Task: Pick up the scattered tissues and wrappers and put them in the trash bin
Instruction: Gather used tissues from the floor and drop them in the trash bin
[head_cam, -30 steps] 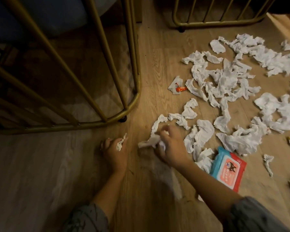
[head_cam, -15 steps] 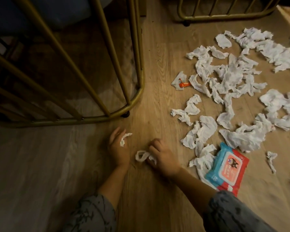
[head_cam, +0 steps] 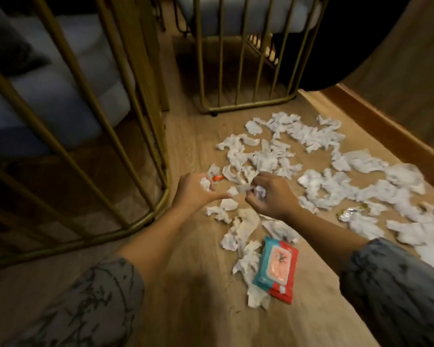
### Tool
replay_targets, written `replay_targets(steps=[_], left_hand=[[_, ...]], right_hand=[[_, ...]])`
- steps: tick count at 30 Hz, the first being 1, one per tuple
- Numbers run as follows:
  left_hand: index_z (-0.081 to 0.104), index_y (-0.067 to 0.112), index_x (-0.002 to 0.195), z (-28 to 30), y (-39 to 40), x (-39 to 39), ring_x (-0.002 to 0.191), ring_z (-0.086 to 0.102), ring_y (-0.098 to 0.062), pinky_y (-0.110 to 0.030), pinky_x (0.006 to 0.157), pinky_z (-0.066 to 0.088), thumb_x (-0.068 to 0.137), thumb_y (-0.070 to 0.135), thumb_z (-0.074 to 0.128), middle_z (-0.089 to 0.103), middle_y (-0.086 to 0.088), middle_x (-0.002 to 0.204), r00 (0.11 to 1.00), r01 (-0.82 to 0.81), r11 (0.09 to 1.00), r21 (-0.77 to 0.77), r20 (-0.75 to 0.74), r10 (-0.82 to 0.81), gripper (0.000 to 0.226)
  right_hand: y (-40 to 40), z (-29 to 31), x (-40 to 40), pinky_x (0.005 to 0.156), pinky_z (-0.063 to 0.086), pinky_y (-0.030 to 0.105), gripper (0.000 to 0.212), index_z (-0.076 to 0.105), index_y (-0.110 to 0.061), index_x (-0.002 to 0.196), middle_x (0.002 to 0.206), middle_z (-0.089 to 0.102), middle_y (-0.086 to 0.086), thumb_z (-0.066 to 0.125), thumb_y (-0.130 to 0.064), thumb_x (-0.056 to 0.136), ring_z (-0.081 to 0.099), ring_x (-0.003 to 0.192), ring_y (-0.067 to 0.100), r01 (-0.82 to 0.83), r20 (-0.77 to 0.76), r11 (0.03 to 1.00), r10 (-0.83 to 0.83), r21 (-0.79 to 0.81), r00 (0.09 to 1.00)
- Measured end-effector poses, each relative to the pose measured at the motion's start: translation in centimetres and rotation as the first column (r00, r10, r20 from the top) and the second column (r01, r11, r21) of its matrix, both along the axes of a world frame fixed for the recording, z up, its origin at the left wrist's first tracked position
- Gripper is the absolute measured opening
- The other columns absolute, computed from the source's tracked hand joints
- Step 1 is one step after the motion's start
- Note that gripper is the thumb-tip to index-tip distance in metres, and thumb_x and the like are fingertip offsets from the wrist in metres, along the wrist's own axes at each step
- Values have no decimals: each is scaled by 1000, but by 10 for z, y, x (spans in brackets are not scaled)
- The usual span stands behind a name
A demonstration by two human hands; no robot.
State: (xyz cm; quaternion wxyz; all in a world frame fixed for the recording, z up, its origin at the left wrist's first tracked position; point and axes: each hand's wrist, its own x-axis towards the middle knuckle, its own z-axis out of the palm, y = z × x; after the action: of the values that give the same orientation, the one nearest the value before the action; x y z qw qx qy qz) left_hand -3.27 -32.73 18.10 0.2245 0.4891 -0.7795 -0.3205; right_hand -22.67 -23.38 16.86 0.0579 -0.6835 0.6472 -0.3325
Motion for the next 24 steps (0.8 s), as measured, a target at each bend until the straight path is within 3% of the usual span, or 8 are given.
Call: replay_targets(steps=[3,6,10,13,15,20,22,24], left_hand=[[66,14,60,50,16,-48,68,63,-12,-29,64,46,66,49,82,69,1,69,990,139,974,-180,48,-133,39],[71,18,76,82,29,-100,92,63,-13,-26,79,46,77,30,77,71,1,92,970,241,927,-286,81,-228,13],[75,22,98,104,52,-173,99,63,-17,-22,84,43,84,16,64,71,-2,103,937,349,873,-342,144,-318,18],[77,21,95,116,87,-225,102,63,-16,-23,88,46,85,10,64,72,-2,104,908,417,851,-319,113,-403,20],[77,18,87,120,118,-261,98,65,-13,-20,88,46,80,13,74,74,1,96,887,455,851,-261,52,-459,9],[72,20,64,122,221,-349,78,63,-4,-20,74,45,70,46,80,70,9,71,840,526,844,-107,-94,-535,29],[72,17,67,121,261,-376,74,65,-9,-24,70,48,77,52,71,69,7,69,828,537,843,-12,-181,-530,37],[72,15,78,121,300,-403,76,65,-16,-31,73,53,86,51,60,70,2,74,820,557,821,127,-241,-519,39]], right_hand=[[18,44,-45,51,32,21,32,62,-13,75,71,50,-2,72,-43,80,48,60,14,85,-117,996,-84,3,990],[43,72,-86,59,36,27,15,59,-13,81,81,57,6,73,-14,79,56,69,25,135,-155,990,-141,-46,978],[88,94,-134,62,46,31,19,62,-18,86,87,64,4,71,-3,78,61,78,25,277,-54,948,-288,-156,956],[134,101,-174,70,54,37,23,75,-19,95,93,69,0,76,-5,77,64,84,18,356,20,914,-360,-195,933],[171,106,-200,68,55,38,10,76,-19,88,87,69,-3,79,-15,78,63,80,14,432,113,875,-417,-220,902],[274,112,-251,51,44,31,33,61,-17,63,61,57,-7,70,-39,88,54,58,10,674,298,642,-605,-365,738],[310,111,-265,49,35,26,43,52,-14,56,54,48,-6,65,-35,92,46,51,10,769,394,509,-663,-387,637],[343,107,-277,48,36,34,51,49,-9,55,51,47,2,59,-39,95,46,49,16,861,490,377,-710,-342,505]])
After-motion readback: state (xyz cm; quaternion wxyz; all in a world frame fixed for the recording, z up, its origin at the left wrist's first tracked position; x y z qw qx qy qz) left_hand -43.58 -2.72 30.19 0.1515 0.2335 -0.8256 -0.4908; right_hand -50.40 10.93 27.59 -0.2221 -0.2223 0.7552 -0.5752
